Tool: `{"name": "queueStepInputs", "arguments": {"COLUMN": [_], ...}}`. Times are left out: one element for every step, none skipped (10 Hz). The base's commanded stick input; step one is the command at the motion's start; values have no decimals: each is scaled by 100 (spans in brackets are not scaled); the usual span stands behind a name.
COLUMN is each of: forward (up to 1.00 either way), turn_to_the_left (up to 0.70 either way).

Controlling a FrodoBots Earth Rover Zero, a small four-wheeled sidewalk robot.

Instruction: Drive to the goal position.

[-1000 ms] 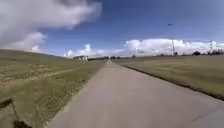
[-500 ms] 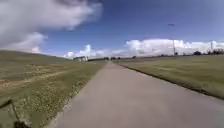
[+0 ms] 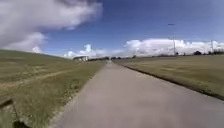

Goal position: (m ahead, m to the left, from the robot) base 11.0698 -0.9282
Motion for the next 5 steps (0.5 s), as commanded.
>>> {"name": "queueStepInputs", "arguments": {"forward": [70,70,70,70,70], "turn_to_the_left": [0,0,0,0,0]}}
